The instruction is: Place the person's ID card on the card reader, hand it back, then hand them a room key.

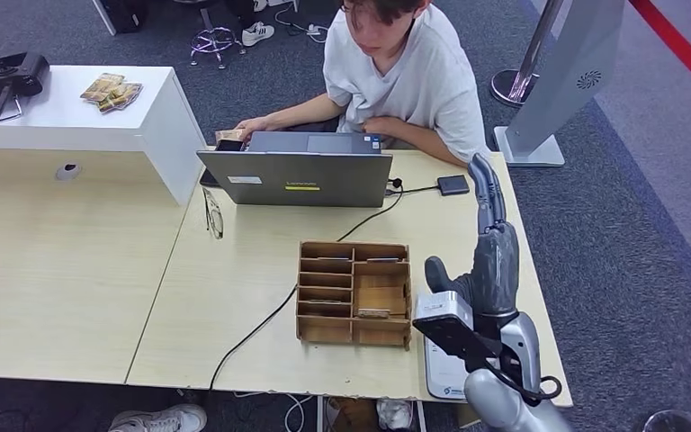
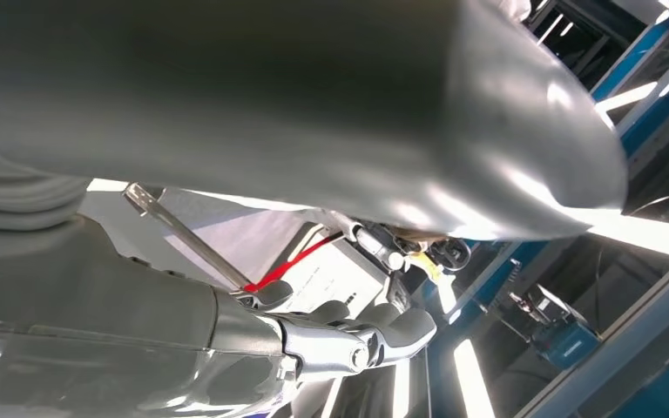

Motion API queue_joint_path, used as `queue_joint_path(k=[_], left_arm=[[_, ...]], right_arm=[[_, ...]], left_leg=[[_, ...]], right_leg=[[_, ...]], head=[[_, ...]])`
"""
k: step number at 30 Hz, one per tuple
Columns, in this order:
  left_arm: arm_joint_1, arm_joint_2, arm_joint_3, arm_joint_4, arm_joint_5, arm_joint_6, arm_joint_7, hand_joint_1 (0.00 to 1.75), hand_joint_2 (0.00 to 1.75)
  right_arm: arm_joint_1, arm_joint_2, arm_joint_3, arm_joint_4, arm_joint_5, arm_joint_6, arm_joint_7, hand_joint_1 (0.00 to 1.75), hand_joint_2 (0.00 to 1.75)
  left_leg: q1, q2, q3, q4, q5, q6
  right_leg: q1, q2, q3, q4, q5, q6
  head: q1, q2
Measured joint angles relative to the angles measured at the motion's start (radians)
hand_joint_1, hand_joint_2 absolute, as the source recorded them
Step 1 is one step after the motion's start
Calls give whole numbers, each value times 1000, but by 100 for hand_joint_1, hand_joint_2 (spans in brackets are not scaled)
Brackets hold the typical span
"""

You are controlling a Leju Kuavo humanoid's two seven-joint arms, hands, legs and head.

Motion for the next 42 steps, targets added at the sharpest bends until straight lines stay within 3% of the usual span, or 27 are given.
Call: queue_joint_path(k=[7, 19, 23, 30, 42], left_arm=[[98, 13, 281, 0, 255, 92, -77, 0, 0], [122, -40, 626, 0, 550, 95, -193, 0, 0], [121, -44, 720, 0, 647, 84, -206, 0, 0], [121, -57, 847, 0, 725, 56, -217, 0, 0], [120, -74, 861, 0, 684, 46, -193, 0, 0]], right_arm=[[50, 5, 80, -54, 58, 21, 15, 0, 0], [183, 4, 127, -97, 69, -10, 11, 0, 0], [200, -4, 127, -98, 76, -9, 3, 0, 175], [234, -43, 131, -99, 113, -9, 7, 0, 175], [245, -75, 149, -72, 230, -9, 56, 0, 175]], left_leg=[[0, 0, 0, -1, 0, -1], [0, 0, 0, -1, -1, 0], [0, 0, 0, -1, 0, 0], [0, 0, 0, -1, -1, 0], [0, 0, 0, -1, -1, 0]], right_leg=[[0, 0, -1, 0, -1, -1], [0, 0, 0, 0, -1, -1], [0, 0, 0, 0, -1, -1], [0, 0, 0, 0, -1, -1], [0, 0, 0, 0, -1, -1]], head=[[0, 0], [0, 0], [0, 0], [0, 0], [0, 0]])
